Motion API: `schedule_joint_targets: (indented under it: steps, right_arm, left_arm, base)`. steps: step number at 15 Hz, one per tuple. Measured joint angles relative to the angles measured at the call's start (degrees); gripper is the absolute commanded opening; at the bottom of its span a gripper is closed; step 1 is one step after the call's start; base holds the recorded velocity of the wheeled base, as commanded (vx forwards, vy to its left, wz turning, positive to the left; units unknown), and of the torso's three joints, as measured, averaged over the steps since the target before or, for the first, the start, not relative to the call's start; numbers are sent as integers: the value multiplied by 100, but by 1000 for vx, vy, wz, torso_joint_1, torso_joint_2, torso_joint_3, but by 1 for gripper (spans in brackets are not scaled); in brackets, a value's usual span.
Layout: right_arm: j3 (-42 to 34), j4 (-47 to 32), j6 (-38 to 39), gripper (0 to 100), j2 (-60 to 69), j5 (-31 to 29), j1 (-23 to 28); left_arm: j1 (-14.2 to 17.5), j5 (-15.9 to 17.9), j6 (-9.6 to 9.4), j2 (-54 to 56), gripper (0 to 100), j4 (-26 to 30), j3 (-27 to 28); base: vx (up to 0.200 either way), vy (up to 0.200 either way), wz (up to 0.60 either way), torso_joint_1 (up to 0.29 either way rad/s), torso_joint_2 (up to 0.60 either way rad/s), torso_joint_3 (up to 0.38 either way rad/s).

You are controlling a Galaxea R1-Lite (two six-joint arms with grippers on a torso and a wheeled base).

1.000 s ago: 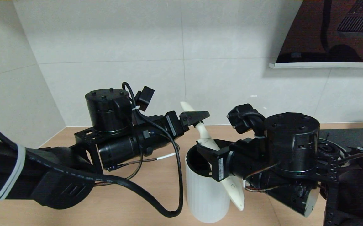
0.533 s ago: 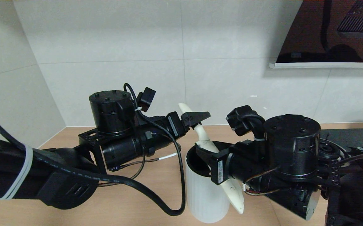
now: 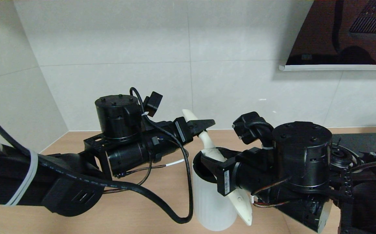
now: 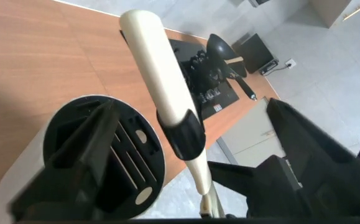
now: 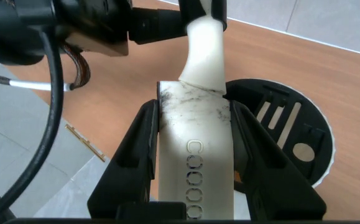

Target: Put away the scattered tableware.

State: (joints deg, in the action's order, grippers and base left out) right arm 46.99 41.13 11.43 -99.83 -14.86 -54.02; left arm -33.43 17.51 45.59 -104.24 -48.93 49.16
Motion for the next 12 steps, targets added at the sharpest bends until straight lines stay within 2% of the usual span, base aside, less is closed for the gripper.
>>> schedule_joint_targets:
  steps: [12]
  right_arm:
    - [11,15,6,0,51,-7,11]
  left_arm:
    - [-9,17,-13,30,0,-9,6]
  base:
    - [0,0,0,0,0,0]
